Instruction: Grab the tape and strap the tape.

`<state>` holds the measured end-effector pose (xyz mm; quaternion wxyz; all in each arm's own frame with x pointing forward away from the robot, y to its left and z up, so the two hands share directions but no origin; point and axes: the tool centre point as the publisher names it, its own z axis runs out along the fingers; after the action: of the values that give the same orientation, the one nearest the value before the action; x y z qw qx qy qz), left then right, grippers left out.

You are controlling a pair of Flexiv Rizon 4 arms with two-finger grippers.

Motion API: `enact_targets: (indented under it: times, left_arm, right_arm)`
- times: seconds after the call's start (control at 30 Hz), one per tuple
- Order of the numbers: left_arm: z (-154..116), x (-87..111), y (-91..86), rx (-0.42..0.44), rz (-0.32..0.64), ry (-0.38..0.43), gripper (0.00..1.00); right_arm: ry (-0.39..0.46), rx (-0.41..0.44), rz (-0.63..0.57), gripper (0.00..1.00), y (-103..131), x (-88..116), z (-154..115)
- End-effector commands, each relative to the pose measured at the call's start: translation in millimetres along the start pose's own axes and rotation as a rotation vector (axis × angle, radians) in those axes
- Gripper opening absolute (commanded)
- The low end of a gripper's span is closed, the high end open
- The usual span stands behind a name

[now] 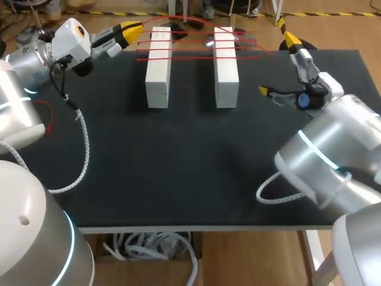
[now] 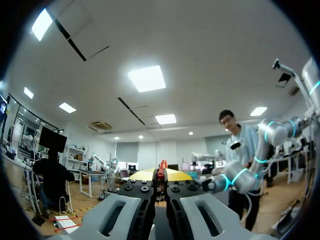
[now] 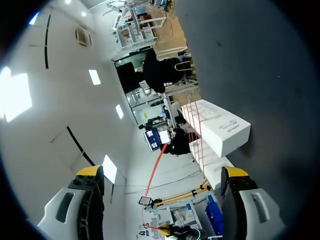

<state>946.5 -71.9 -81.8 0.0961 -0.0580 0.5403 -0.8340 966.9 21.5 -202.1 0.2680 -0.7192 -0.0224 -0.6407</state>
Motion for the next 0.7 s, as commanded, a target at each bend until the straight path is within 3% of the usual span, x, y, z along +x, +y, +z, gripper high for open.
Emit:
enact_targets:
  times: [0.03,0.47,0.7]
  left_arm:
    - [0,-0.1,0.4,0.001,0.001,0.001,0.0]
    - [0,-0.1,0.4,0.001,0.001,0.001,0.0]
    - [0,-0.1,0.4,0.001,0.001,0.001,0.0]
  right_arm:
    - [0.023,-0.374,0.011,1.0,-10,-4,5]
    - [0.067,-0.392,0.117,1.0,-27,4,21]
    - [0.109,-0.387,0.123,1.0,-38,21,25]
